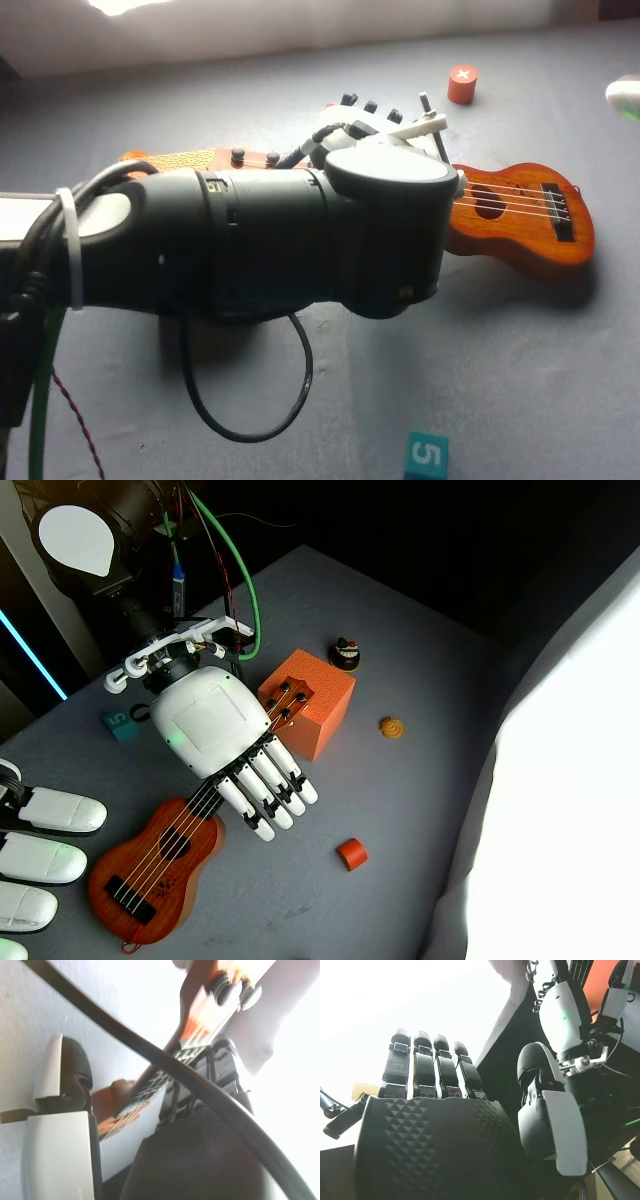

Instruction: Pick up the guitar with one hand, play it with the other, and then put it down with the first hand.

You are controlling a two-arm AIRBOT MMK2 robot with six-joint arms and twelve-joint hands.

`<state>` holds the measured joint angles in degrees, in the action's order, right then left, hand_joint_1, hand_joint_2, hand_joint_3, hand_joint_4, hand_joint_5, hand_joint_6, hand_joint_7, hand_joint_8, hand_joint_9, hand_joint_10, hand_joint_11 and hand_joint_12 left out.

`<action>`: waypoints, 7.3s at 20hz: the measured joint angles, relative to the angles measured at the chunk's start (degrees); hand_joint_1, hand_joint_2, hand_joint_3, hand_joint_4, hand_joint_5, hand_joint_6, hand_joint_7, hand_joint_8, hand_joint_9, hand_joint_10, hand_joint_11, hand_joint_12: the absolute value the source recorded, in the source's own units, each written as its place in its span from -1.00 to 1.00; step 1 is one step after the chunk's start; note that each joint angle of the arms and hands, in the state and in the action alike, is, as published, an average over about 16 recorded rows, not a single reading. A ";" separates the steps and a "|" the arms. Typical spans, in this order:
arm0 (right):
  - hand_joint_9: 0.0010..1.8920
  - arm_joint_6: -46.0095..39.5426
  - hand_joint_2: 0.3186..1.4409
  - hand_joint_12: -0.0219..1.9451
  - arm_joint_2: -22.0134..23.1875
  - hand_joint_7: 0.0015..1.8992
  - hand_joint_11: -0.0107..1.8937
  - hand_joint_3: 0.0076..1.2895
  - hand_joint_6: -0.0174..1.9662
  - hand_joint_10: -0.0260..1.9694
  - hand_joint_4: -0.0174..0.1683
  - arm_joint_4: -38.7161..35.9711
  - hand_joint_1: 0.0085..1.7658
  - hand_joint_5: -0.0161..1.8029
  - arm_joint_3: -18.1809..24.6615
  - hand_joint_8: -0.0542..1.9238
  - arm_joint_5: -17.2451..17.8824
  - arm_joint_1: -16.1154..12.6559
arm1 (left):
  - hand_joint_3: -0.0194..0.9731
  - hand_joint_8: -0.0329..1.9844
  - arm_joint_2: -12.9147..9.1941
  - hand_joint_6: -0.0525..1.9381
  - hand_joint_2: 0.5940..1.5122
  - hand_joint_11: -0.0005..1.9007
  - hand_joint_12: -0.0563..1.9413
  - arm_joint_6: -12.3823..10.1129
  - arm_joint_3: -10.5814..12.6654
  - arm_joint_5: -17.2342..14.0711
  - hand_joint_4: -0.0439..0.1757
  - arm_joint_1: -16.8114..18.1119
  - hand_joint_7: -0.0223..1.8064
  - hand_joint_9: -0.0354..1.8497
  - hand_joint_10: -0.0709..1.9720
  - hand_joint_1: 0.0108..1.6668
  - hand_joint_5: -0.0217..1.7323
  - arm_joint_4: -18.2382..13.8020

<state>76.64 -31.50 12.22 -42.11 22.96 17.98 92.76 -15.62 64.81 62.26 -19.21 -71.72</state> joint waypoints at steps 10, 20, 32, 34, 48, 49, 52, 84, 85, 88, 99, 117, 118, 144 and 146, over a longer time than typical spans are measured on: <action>-0.87 0.02 0.70 -0.77 -0.04 -0.86 -0.96 -0.99 -0.95 -0.96 -0.73 0.00 -0.66 -0.87 0.00 -0.92 0.09 0.01 | -0.94 -0.32 1.80 -0.42 -0.02 -0.98 -0.24 -1.20 3.95 -1.77 -0.55 -2.14 -0.91 -0.90 -0.26 0.52 -0.87 -1.57; -0.83 0.14 0.73 -0.52 -0.05 -0.83 -0.97 -0.99 -0.95 -0.96 -0.73 0.01 -0.63 -0.85 -0.01 -0.92 0.52 0.04 | -0.94 0.85 2.07 0.78 -0.01 -0.85 0.91 -1.73 4.95 -2.73 -0.58 -2.79 -0.74 -0.74 0.88 0.48 -0.64 -2.19; -0.80 -2.37 0.71 -0.48 -0.03 -0.80 -0.97 -0.99 -0.95 -0.96 -0.73 0.42 -0.51 -0.82 -2.18 -0.92 -1.14 -1.33 | -0.93 0.96 2.02 0.99 -0.02 0.21 0.97 -1.96 4.42 -3.50 -0.32 -3.01 0.27 0.27 0.97 0.60 0.30 -2.08; -0.79 -3.66 0.71 -0.47 -0.02 -0.79 -0.97 -0.99 -0.95 -0.96 -0.74 0.49 -0.51 -0.81 -2.88 -0.92 -2.74 -1.96 | -0.93 0.97 1.88 0.99 -0.01 0.38 0.96 -1.98 4.23 -3.78 -0.28 -2.93 0.41 0.42 0.98 0.64 0.42 -1.95; -0.76 -28.44 0.70 -0.32 -0.04 -0.76 -0.97 -0.99 -0.95 -0.96 -0.78 -18.69 -0.47 -0.79 -7.03 -0.92 -10.30 -5.26 | -0.91 1.00 -5.27 0.97 0.01 0.60 0.97 -3.95 -3.01 -10.24 -0.48 -0.03 0.52 0.58 1.00 0.83 0.56 1.69; -0.76 -32.24 0.69 -0.32 -0.05 -0.76 -0.97 -0.99 -0.95 -0.96 -0.78 -22.46 -0.46 -0.79 -7.35 -0.92 -9.64 -5.28 | -0.92 1.00 -6.27 0.97 0.01 0.59 0.97 -4.09 -3.90 -11.06 -0.50 0.43 0.52 0.58 1.00 0.84 0.56 2.28; -0.77 -44.00 0.67 -0.34 -0.06 -0.76 -0.97 -0.99 -0.95 -0.96 -0.79 -34.49 -0.45 -0.79 -8.31 -0.92 -7.06 -5.31 | -0.92 1.00 -9.41 0.96 0.01 0.58 0.97 -4.14 -6.52 -13.52 -0.56 2.02 0.51 0.57 1.00 0.84 0.55 4.24; -0.83 -76.57 0.69 -0.45 1.82 -0.80 -0.98 -0.99 -0.95 -0.96 -0.76 -77.56 -0.63 -0.80 -10.01 -0.92 16.28 0.58 | -0.97 0.98 -24.26 0.94 0.04 0.56 0.98 3.63 -18.59 -24.17 -0.13 11.05 0.50 0.57 0.97 0.82 0.53 15.58; -0.83 -76.13 0.70 -0.45 1.75 -0.80 -0.98 -0.99 -0.95 -0.96 -0.75 -77.39 -0.63 -0.80 -9.99 -0.92 16.13 1.01 | -0.97 0.98 -24.24 0.94 0.04 0.56 0.98 3.62 -18.63 -24.17 -0.13 10.98 0.50 0.57 0.97 0.82 0.53 15.57; -0.83 -74.73 0.70 -0.40 1.44 -0.80 -0.98 -0.99 -0.95 -0.96 -0.76 -76.81 -0.64 -0.80 -9.95 -0.92 15.40 2.30 | -0.97 0.98 -24.18 0.94 0.04 0.56 0.98 3.59 -18.71 -24.16 -0.15 10.82 0.50 0.57 0.97 0.82 0.53 15.52; -0.83 -70.49 0.70 -0.38 0.43 -0.81 -0.98 -0.99 -0.95 -0.96 -0.83 -74.61 -0.65 -0.76 -9.44 -0.92 13.33 4.42 | -0.97 0.98 -24.02 0.94 0.04 0.56 0.98 3.59 -18.81 -24.21 -0.22 10.77 0.50 0.57 0.97 0.81 0.53 15.25; -0.80 -70.00 0.70 -0.33 1.23 -0.78 -0.98 -0.99 -0.95 -0.96 -0.84 -75.07 -0.61 -0.65 -8.64 -0.92 16.66 4.70 | -0.97 0.98 -23.99 0.94 0.04 0.56 0.98 3.61 -18.75 -24.20 -0.26 10.77 0.50 0.57 0.97 0.81 0.54 15.20; -0.80 -69.98 0.70 -0.32 1.34 -0.78 -0.98 -0.98 -0.95 -0.96 -0.84 -75.14 -0.60 -0.64 -8.53 -0.92 17.02 4.83 | -0.97 0.98 -23.99 0.94 0.04 0.56 0.98 3.61 -18.75 -24.20 -0.27 10.77 0.50 0.57 0.97 0.81 0.54 15.20; -0.83 -63.05 0.74 -0.34 2.91 -0.81 -0.98 -0.99 -0.95 -0.96 -0.78 -53.23 -0.64 -0.76 -9.57 -0.92 20.50 1.19 | -0.99 0.98 -23.85 0.94 0.05 0.54 0.98 3.76 -17.83 -24.29 -0.34 11.16 0.49 0.57 0.96 0.81 0.51 15.17; -0.84 -60.87 0.75 -0.33 2.74 -0.82 -0.98 -0.99 -0.95 -0.96 -0.79 -49.24 -0.64 -0.78 -9.93 -0.92 18.72 0.79 | -0.99 0.98 -23.89 0.94 0.05 0.54 0.98 3.47 -17.57 -23.91 -0.33 11.27 0.49 0.57 0.96 0.80 0.51 15.11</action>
<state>15.77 -28.77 -37.02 -52.04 41.69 18.76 68.87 -12.16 47.24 38.34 -7.94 -56.61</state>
